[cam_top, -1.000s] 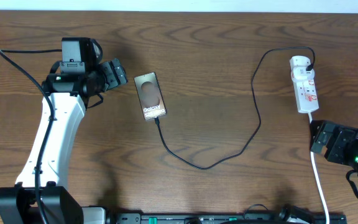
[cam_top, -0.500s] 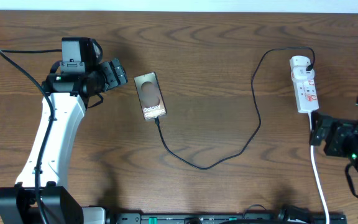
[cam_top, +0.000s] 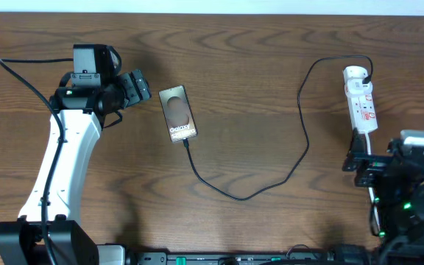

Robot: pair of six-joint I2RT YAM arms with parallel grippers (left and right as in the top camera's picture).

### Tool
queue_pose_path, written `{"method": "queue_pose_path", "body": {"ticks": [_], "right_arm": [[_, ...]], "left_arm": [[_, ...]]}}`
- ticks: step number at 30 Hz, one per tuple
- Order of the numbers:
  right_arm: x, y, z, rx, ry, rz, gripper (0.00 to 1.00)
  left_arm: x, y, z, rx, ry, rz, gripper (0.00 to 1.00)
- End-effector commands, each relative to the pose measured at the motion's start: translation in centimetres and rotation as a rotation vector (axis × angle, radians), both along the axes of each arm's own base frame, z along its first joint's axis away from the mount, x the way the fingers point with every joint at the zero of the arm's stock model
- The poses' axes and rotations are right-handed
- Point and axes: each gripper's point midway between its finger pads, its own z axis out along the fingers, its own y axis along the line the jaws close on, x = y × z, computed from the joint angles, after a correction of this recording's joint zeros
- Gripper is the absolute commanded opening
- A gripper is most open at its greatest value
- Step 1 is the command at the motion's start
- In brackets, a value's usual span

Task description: Plug charger to phone and switch on socket

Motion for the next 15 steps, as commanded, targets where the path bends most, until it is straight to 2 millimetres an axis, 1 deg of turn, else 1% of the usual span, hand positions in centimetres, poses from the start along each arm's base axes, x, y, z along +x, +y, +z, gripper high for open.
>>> {"method": "queue_pose_path", "body": {"ticks": [1,5,8,12,15], "right_arm": [[-0.2,-0.6,-2.6,0.042,-0.039,-0.052,0.99],[-0.2,-0.3,-4.8,0.057,-0.103,-0.042,0.99],[0.0,-0.3,-6.2,0.107,-0.163,-0.047,0.99],[0.2,-0.3,-7.8,0.151,-0.237,-0.047,0.99],[0.4,-0.2,-8.8,0.153,-0.28,-0.041,0.99]], "left_arm": [[0.1,0.3,-0.1,0.014,0.001,0.004,0.93],[0.1,0.3,-0.1,0.014,0.001,0.004,0.93],[0.1,0.3,-0.1,0.014,0.001,0.004,0.93],[0.1,0.3,-0.1,0.014,0.001,0.004,0.93],[0.1,0.3,-0.1,0.014,0.001,0.004,0.93]]}}
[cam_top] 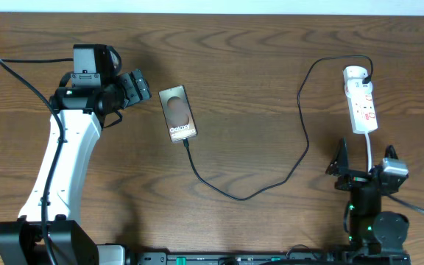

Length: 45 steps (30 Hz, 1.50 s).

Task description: Plug charger to phone and switch on socket

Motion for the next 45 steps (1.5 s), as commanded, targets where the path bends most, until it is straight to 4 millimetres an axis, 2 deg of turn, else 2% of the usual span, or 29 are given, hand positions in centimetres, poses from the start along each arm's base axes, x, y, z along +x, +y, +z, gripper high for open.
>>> {"method": "queue_pose_path", "body": {"ticks": [1,7,12,45], "right_arm": [[0.1,0.1,-1.5,0.039,-0.027,0.001,0.99],[0.4,0.5,-4.6,0.032,0.027,0.017,0.99],[0.4,0.6,-6.2,-0.034,0.101,0.021,0.99],[0.4,0.7,-6.1,-0.064,0.103,0.025,0.99]], "left_arm": [[0.1,0.3,-0.1,0.014,0.001,0.004,0.93],[0.1,0.3,-0.1,0.014,0.001,0.004,0.93],[0.1,0.3,-0.1,0.014,0.001,0.004,0.93],[-0.1,0.3,0.1,0.014,-0.001,0.003,0.93]]}}
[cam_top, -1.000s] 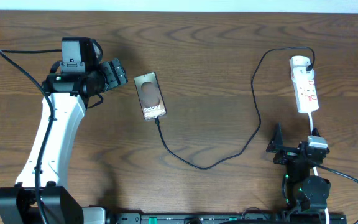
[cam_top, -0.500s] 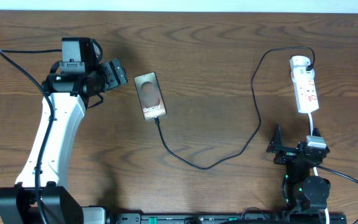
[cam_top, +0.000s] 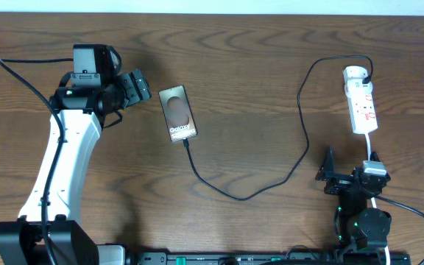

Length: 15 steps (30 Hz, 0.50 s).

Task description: Plug charger to phone and switch on socket

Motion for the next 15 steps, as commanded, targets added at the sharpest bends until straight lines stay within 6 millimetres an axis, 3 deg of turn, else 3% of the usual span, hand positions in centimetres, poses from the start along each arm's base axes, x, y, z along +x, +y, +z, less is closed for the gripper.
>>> {"method": "queue_pose_path", "body": {"ticks": [1,4,8,11,15], "right_arm": [[0.0,0.1,0.0,-0.016,-0.002,0.006,0.99],[0.0,0.1,0.0,-0.016,-0.002,0.006,0.99],[0.0,0.1,0.0,-0.016,-0.002,0.006,0.99],[0.0,0.1,0.0,-0.016,-0.002,0.006,0.99],[0.0,0.1,0.0,-0.016,-0.002,0.005,0.99]], "left_arm": [[-0.3,0.2,0.5,0.014,-0.014,0.001,0.93],[-1.3,-0.1,2.1,0.016,-0.058,-0.006,0.93],[-4.2,2.6,4.3,0.143,-0.135,0.092,0.93],[-7.0,4.1,4.5,0.203,-0.19,0.148,0.93],[-9.1,4.6,4.8,0.255,-0.397,0.101,0.93]]}}
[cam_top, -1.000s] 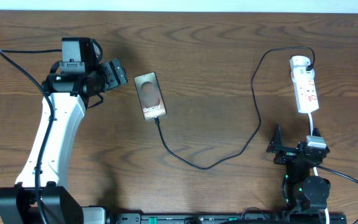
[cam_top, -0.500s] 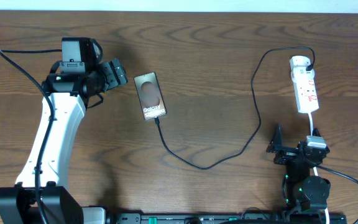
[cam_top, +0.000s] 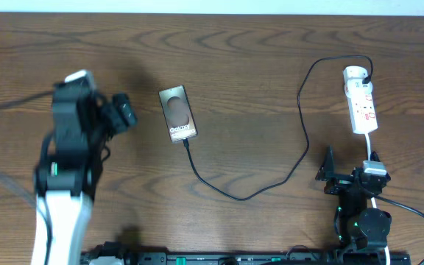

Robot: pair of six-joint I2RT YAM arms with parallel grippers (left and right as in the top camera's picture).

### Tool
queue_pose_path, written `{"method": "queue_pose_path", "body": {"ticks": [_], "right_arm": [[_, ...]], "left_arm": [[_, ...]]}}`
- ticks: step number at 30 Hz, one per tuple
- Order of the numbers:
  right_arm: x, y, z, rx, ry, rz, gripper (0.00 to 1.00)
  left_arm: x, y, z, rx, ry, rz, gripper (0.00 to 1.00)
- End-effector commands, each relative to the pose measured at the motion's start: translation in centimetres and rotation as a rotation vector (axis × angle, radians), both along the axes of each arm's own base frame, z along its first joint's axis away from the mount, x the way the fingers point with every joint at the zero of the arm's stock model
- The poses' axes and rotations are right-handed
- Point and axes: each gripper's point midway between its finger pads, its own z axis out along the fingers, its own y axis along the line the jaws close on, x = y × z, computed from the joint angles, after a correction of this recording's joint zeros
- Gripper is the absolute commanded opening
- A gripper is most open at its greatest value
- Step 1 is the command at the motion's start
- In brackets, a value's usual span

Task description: Plug charger to phone and switch on socket

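Observation:
The phone [cam_top: 178, 112] lies face up left of centre, its screen showing a Galaxy logo. A black charger cable [cam_top: 250, 193] is plugged into the phone's near end; it loops across the table and rises to the white power strip [cam_top: 361, 99] at the far right. My left gripper [cam_top: 122, 115] is blurred by motion, left of the phone and apart from it, holding nothing that I can see. My right gripper [cam_top: 325, 169] is folded low near the front edge, below the strip, with its fingers apart and empty.
The strip's own white lead [cam_top: 372, 151] runs down toward the right arm's base. The left arm [cam_top: 65, 169] stands over the left side of the brown wooden table [cam_top: 256, 59]. A black rail [cam_top: 219, 259] lines the front edge.
The left arm has shifted back and down, its gripper now lower and a little farther left of the phone, blurred. The right arm, phone, cable and strip are unchanged.
First the right gripper was just below the power strip, while the left gripper rested left of the phone with the cable plugged in. Then the right arm was pulled back toward the front edge and folded there. Now the left arm is also drawing away.

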Motion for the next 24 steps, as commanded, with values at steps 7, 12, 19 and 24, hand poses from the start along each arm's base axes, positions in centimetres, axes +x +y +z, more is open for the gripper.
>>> {"method": "queue_pose_path", "body": {"ticks": [7,12,19,24], "right_arm": [[0.0,0.1,0.0,-0.015,-0.001,0.006,0.99],[0.0,0.1,0.0,-0.015,-0.001,0.006,0.99],[0.0,0.1,0.0,-0.015,-0.001,0.006,0.99],[0.0,0.1,0.0,-0.015,-0.001,0.006,0.99]], "left_arm": [[-4.5,-0.1,-1.4,0.261,-0.355,-0.142,0.93],[-6.3,-0.5,-4.2,0.274,-0.437,-0.153,0.93],[-7.4,-0.5,-6.6,0.346,-0.488,-0.17,0.93],[-7.6,-0.5,-7.6,0.366,-0.485,-0.177,0.93]]}}
